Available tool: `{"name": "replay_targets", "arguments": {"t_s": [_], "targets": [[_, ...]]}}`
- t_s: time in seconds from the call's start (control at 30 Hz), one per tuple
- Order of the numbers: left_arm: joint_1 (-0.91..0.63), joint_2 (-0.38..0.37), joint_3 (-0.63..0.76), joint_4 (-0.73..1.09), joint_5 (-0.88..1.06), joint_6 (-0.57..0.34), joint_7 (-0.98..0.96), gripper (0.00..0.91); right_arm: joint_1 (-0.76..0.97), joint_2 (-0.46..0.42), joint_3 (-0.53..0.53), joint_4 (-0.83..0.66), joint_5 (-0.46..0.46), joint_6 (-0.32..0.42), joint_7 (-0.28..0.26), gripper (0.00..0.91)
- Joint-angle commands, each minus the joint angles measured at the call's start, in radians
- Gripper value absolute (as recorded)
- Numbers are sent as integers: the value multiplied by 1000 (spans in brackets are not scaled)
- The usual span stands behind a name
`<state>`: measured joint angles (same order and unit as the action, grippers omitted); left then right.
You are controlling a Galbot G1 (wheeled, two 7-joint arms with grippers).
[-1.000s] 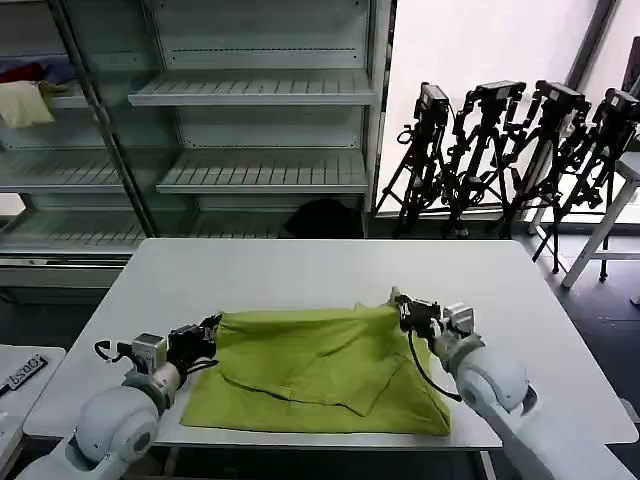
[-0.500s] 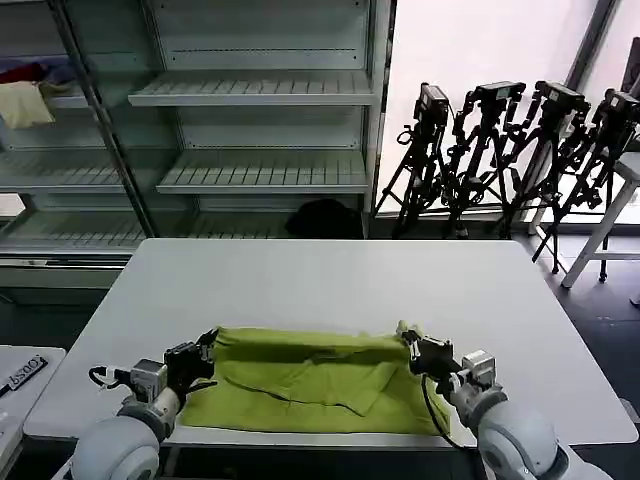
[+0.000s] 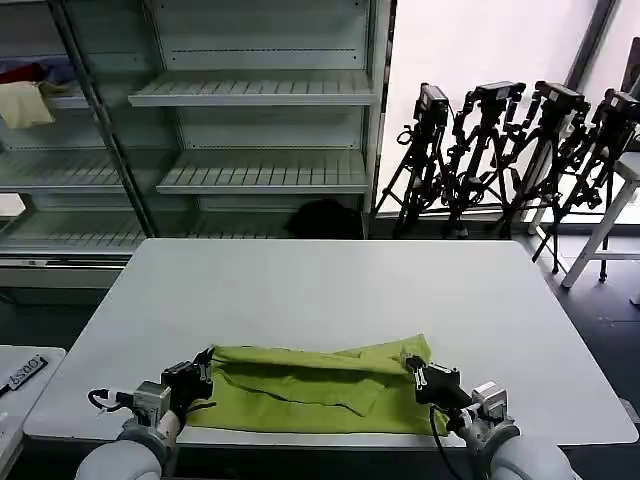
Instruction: Fold and organize the clothes.
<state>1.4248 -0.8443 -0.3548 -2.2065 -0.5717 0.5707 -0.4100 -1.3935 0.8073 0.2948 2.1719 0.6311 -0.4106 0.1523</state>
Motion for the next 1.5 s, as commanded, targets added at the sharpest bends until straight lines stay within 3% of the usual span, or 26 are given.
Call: {"name": "replay_targets", "arguments": {"t_s": [0.03, 0.2, 0.3, 0.43, 0.53, 0.67, 0.8, 0.9, 0.97, 1.03, 1.2, 1.5], "targets": [[57, -6, -1, 6, 75, 6, -16, 907, -72, 2, 15, 21, -17, 8, 20, 907], [104, 6, -13, -20, 118, 6, -16, 907, -104, 11, 18, 58, -14, -5, 97, 907], [151, 25, -28, -42, 122, 6, -13, 907, -146, 23, 23, 95, -33, -96, 245, 907], [197, 20, -50, -106, 123, 5, -22, 907, -191, 40, 35, 123, -51, -151, 369, 907], [216, -6, -78, -178, 106, 5, -32, 907, -198, 69, 47, 156, -69, -145, 446, 907], [244, -55, -113, -233, 98, -9, -39, 907, -241, 89, 84, 241, -139, -100, 450, 907], [227, -101, -111, -217, 43, -66, -47, 907, -273, 110, 112, 285, -208, 5, 423, 907], [196, -157, -92, -179, -19, -106, -54, 907, -293, 122, 121, 279, -229, 110, 363, 907], [178, -213, -70, -138, -71, -143, -54, 907, -318, 119, 136, 236, -264, 208, 276, 907], [147, -280, -49, -100, -91, -151, -59, 907, -337, 118, 148, 194, -278, 261, 234, 907], [71, -387, -31, -7, -98, -155, -87, 907, -336, 125, 154, 161, -272, 302, 223, 907], [20, -406, -15, 141, -60, -180, -87, 907, -312, 119, 166, 161, -259, 305, 202, 907]]}}
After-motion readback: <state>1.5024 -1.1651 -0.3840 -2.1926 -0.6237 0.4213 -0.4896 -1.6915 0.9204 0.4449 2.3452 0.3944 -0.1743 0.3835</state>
